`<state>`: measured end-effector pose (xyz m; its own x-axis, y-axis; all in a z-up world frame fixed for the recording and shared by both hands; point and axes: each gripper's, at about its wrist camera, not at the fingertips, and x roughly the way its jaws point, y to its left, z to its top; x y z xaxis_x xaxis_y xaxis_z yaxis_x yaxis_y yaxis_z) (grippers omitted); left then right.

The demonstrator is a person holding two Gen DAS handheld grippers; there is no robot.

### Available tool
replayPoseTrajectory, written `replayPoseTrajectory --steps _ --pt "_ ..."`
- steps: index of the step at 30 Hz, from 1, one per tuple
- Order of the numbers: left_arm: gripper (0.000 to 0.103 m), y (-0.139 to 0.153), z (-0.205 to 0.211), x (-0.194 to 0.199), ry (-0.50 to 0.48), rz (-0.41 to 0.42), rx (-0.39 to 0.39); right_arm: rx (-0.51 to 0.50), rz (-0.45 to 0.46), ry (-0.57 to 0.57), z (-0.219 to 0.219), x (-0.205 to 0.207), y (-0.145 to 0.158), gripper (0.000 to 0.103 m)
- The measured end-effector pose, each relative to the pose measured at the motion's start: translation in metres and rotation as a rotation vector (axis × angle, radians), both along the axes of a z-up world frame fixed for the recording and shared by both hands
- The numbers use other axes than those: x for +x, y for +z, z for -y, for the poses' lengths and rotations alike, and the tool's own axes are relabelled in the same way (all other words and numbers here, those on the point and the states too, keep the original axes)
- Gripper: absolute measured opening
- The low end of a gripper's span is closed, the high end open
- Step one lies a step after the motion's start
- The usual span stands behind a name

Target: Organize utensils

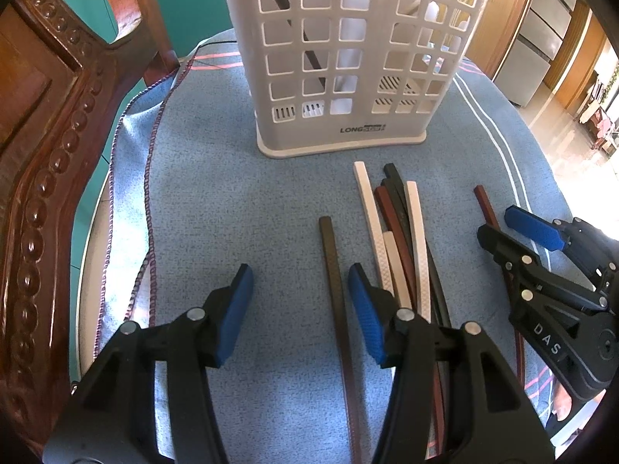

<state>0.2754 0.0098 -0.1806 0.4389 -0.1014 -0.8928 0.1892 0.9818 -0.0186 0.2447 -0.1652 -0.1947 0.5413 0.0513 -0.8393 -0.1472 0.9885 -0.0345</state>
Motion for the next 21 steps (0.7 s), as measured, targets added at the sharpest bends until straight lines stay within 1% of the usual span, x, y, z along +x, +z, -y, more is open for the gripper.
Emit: replayPoseTrajectory --steps 21 --pt "0.052 -0.0005 0.0051 0.0012 -0.001 0.007 0.009 0.0 -0.007 0.0 0.0 -0.001 0.0001 0.037"
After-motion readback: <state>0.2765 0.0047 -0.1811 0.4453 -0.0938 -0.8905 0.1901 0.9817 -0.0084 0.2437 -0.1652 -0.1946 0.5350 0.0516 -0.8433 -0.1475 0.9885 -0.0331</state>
